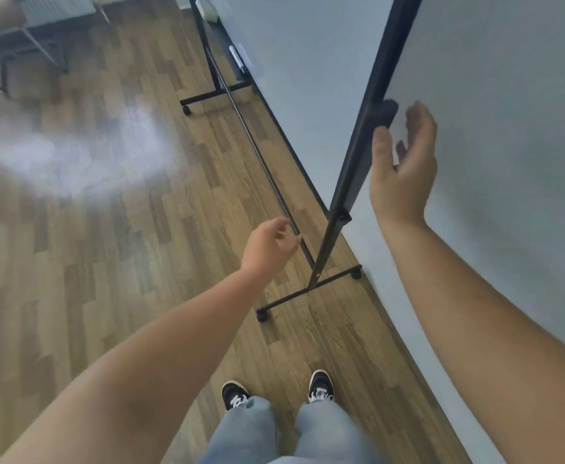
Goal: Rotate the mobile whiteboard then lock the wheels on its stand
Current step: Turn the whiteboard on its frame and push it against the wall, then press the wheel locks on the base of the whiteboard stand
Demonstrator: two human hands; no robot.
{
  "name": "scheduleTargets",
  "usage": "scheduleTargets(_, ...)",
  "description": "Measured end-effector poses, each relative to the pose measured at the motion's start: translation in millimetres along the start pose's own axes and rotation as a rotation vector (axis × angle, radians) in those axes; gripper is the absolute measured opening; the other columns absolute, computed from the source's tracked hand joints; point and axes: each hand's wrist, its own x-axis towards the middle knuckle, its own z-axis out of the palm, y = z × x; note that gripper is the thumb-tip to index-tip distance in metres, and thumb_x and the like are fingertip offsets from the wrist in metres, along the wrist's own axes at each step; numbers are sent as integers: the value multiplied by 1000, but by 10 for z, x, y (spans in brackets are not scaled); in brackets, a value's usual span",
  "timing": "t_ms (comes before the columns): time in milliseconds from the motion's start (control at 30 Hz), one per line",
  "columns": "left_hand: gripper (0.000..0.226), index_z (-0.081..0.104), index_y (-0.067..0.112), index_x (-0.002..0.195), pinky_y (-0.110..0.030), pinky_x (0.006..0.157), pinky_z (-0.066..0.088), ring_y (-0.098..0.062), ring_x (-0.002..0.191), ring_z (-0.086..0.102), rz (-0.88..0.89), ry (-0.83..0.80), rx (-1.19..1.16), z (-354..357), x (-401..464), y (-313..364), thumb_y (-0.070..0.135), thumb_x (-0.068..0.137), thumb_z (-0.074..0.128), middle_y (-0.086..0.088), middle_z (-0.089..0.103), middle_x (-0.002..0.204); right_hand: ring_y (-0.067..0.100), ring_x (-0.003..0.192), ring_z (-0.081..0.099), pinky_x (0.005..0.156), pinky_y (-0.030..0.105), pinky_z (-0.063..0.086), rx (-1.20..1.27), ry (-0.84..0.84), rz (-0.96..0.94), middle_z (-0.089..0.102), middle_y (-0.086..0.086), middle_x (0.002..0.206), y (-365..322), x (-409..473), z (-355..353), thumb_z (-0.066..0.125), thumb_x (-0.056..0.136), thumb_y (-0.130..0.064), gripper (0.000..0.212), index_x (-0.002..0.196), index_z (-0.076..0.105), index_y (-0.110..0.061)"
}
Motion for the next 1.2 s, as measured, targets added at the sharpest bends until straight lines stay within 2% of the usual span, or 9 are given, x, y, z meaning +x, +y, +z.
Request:
scheduleTargets(100, 23, 69, 20, 114, -31, 80, 57, -7, 89, 64, -128, -79, 34, 178, -103, -766, 31, 94, 66, 12, 66, 95, 7, 131, 46, 110, 35, 45, -44, 157, 5, 51, 7, 147, 559, -384, 240, 48, 100, -38, 51, 142, 46, -9)
scheduleTargets(267, 14, 69, 23, 104, -23, 60, 47, -9, 80, 62, -220, -200, 148, 844, -147, -2001, 28, 96, 59, 4, 68, 95, 2, 114, 57, 94, 18, 51, -174, 172, 76, 58, 3, 129, 1825, -1077, 735, 51, 101, -28, 34, 130, 54, -10)
scheduleTargets(433, 20, 72, 18, 106, -29, 59, 50, -10, 75, 62, -372, -235, 155, 1651, -212, -3135, 26, 97, 56, 4, 69, 92, 4, 104, 62, 75, 13, 45, -293, -47, 450, 61, -5, 113, 3395, -1836, 978, 49, 104, -26, 27, 127, 57, -13)
scheduleTargets(567, 25, 69, 18, 115, -27, 56, 45, -12, 75, 63, -573, -173, 27, 2500, -84, -4126, 27, 98, 54, 6, 67, 92, 25, 132, 51, 90, 27, 39, -439, -363, 750, 51, 6, 148, 4969, -2299, 1213, 44, 106, -33, 49, 151, 38, -14)
scheduleTargets(700, 48, 50, 11, 146, -26, 73, 48, -18, 99, 62, -751, -142, -37, 3244, 24, -5029, 27, 101, 55, -9, 60, 139, 32, 145, 34, 114, 42, 31, -550, -508, 887, 31, 11, 162, 6258, -2469, 1419, 42, 107, -33, 59, 158, 21, -13)
scheduleTargets(800, 68, 18, 11, 161, -39, 101, 45, -33, 146, 34, -797, -139, 7, 3746, 226, -5546, 21, 102, 52, -8, 12, 169, 34, 146, 31, 115, 42, 29, -658, -507, 907, 27, 12, 164, 7108, -2424, 1546, 41, 107, -30, 61, 160, 15, -11)
scheduleTargets(933, 80, -3, 9, 161, -40, 120, 12, -22, 154, -13, -761, -92, 109, 4254, 442, -5965, 13, 101, 51, -4, -18, 169, 36, 139, 41, 108, 41, 39, -810, -504, 805, 35, 15, 159, 7915, -2228, 1719, 48, 104, -27, 65, 158, 17, -9)
scheduleTargets(1067, 87, -7, 5, 159, -34, 120, 3, -23, 152, -18, -716, -16, 124, 4668, 683, -6113, 10, 98, 54, -7, -23, 167, 40, 128, 53, 87, 40, 46, -916, -425, 771, 41, 18, 155, 8591, -1818, 1864, 57, 97, -32, 74, 156, 22, -6)
scheduleTargets(1200, 87, -15, 6, 157, -30, 115, -2, -22, 149, -27, -730, 58, 142, 4843, 682, -6147, 11, 97, 48, -7, -32, 162, 40, 126, 51, 90, 44, 43, -859, -355, 790, 42, 16, 151, 8984, -1566, 1987, 54, 96, -23, 68, 153, 22, -9)
